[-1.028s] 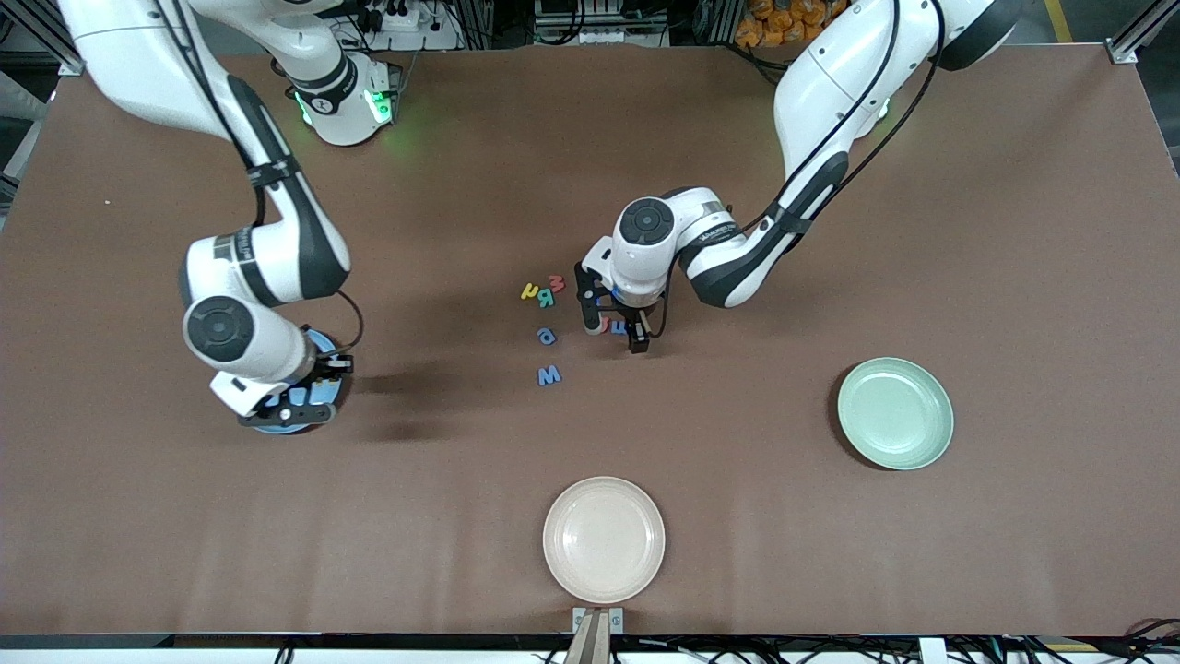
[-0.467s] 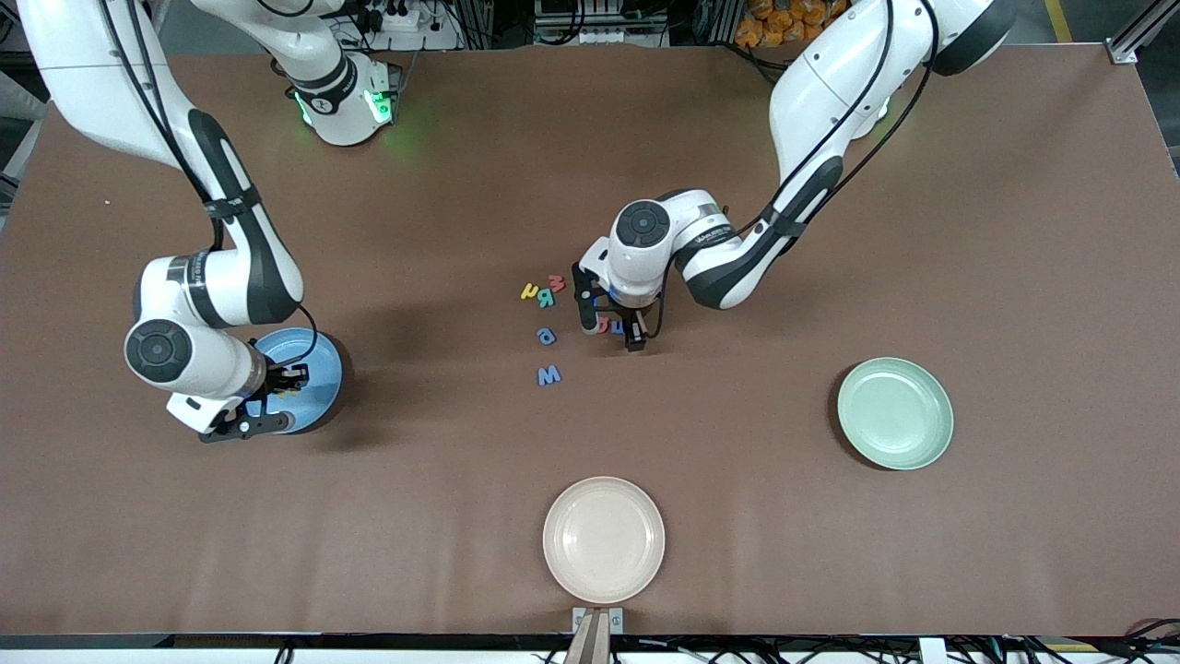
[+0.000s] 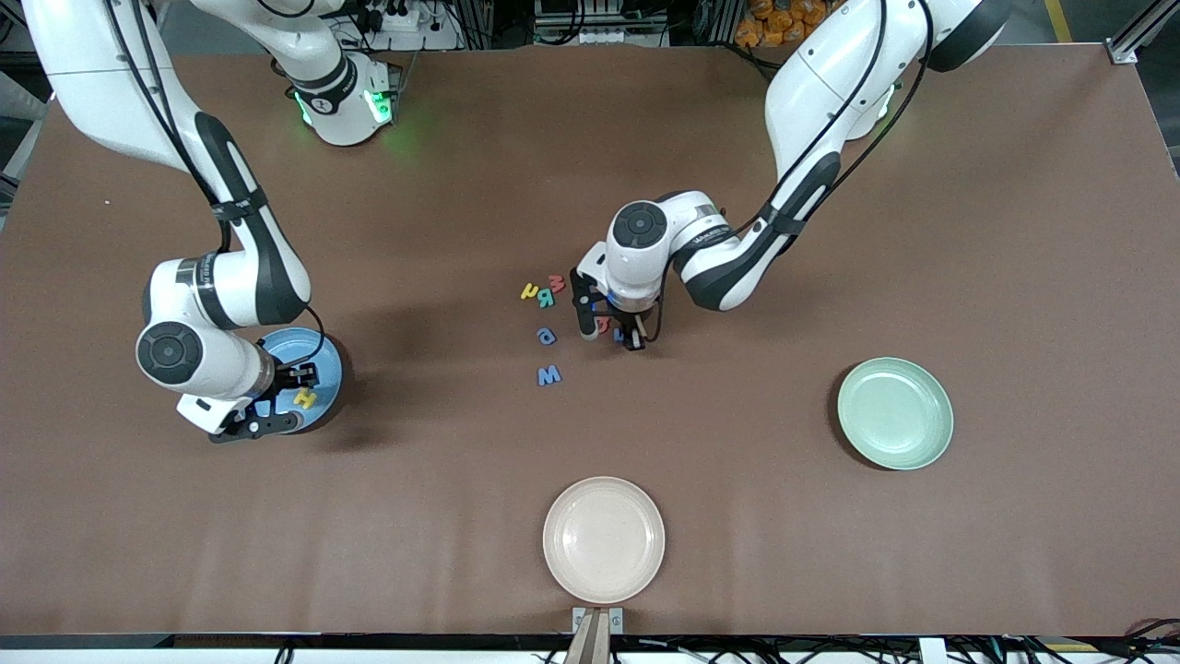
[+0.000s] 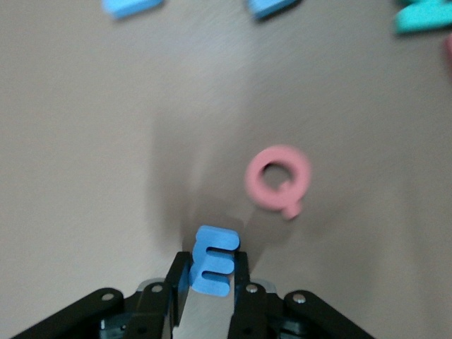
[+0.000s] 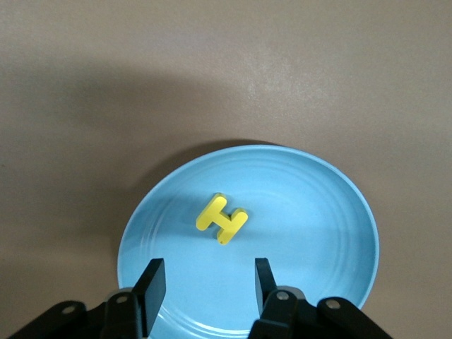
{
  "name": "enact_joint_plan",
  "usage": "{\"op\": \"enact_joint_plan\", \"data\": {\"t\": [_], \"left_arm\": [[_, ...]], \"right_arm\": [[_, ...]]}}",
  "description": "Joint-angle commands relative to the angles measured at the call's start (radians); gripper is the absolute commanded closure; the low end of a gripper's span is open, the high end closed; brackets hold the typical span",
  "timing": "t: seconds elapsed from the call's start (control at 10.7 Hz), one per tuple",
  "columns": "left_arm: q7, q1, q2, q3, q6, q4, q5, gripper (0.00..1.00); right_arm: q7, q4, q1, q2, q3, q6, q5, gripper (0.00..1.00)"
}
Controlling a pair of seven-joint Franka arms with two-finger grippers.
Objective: Sort uppercase to blue plate, lowercase to green plate
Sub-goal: 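Place the blue m on the green plate while the right gripper grasps W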
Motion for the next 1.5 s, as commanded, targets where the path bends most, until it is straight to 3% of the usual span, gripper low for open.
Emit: {"op": "enact_joint_plan", "data": {"t": [0.0, 0.28, 0.56, 0.84, 1.03, 1.22, 1.4], "left_arm": [[0.032, 0.08, -0.168, 0.013, -0.143, -0.04, -0.054, 1.0], [0.108, 0.333, -0.346, 0.011, -0.249, -0.113, -0.198, 1.0], [0.227, 0.551, -0.4, 0.033, -0.255, -0.193, -0.258, 1.0], [0.224, 0.624, -0.386, 0.111, -0.255, -0.216, -0.281, 1.0], [0.221, 0.628, -0.344, 0.169, -0.243, -0.219, -0.4, 1.0], [0.213, 0.627, -0.316, 0.174, -0.226, -0.213, -0.517, 0.9], [0.184, 0.61, -0.299, 0.176, -0.196, -0.201, -0.514, 0.85]], "right_arm": [[0.116, 0.004, 0.06, -0.02, 0.013, -0.033, 0.033, 0.37], [0.366, 0.011, 0.157, -0.021, 0.071, -0.038, 0.033, 0.37], [0.525, 0.105, 0.204, 0.031, 0.174, -0.038, 0.03, 0.37], [0.628, 0.204, 0.288, 0.113, 0.199, -0.038, 0.027, 0.37], [0.641, 0.319, 0.336, 0.196, 0.199, -0.032, 0.024, 0.37], [0.647, 0.411, 0.396, 0.273, 0.197, -0.029, 0.02, 0.37], [0.655, 0.491, 0.421, 0.342, 0.197, -0.024, 0.02, 0.37]]}}
